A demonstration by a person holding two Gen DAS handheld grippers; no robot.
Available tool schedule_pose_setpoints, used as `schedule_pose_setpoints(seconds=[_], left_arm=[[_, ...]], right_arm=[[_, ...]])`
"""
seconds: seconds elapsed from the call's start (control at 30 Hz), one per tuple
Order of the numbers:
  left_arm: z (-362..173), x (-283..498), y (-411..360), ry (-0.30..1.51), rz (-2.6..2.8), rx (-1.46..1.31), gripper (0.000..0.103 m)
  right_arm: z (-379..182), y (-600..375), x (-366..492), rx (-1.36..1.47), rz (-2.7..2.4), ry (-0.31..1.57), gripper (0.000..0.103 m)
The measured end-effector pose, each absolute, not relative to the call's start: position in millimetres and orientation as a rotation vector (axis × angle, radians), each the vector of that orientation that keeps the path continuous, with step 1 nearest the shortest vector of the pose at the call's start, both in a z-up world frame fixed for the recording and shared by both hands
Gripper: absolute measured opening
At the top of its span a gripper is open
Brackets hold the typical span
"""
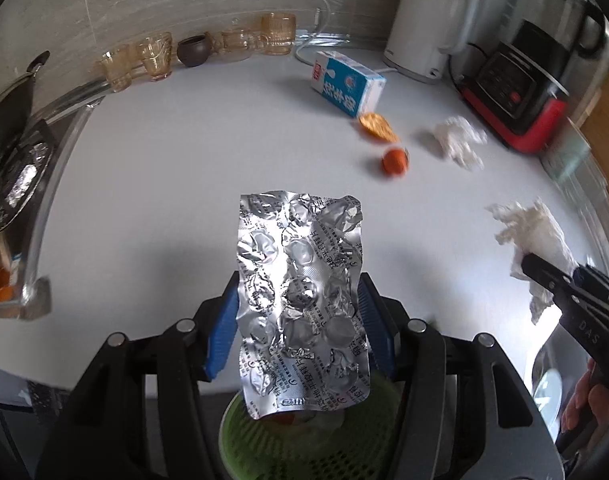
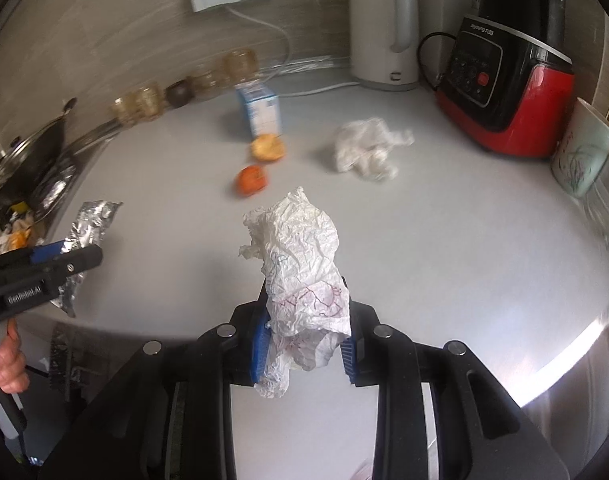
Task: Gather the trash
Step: 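Release the foil pack and tissue into the green basket with both tools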
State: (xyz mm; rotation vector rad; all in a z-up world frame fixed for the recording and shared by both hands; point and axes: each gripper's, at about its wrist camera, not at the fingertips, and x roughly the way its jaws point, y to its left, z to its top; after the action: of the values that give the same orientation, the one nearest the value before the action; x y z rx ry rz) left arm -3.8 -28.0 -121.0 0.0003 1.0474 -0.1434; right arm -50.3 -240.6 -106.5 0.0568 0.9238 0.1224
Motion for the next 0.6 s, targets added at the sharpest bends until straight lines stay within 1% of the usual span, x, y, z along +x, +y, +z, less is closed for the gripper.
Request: schedule_pose_setpoints(seconds=[0.43, 0.6], left_arm=[[-134, -116, 12, 1.089, -0.245, 0.082, 0.055], [-136, -140, 25, 1.094, -0.271, 0.082, 0.055]], right_arm=[[-118, -153, -158, 0.086, 0.14, 0.969, 0.03], [-126, -131, -186, 0.079, 0.137, 0.99, 0.03]])
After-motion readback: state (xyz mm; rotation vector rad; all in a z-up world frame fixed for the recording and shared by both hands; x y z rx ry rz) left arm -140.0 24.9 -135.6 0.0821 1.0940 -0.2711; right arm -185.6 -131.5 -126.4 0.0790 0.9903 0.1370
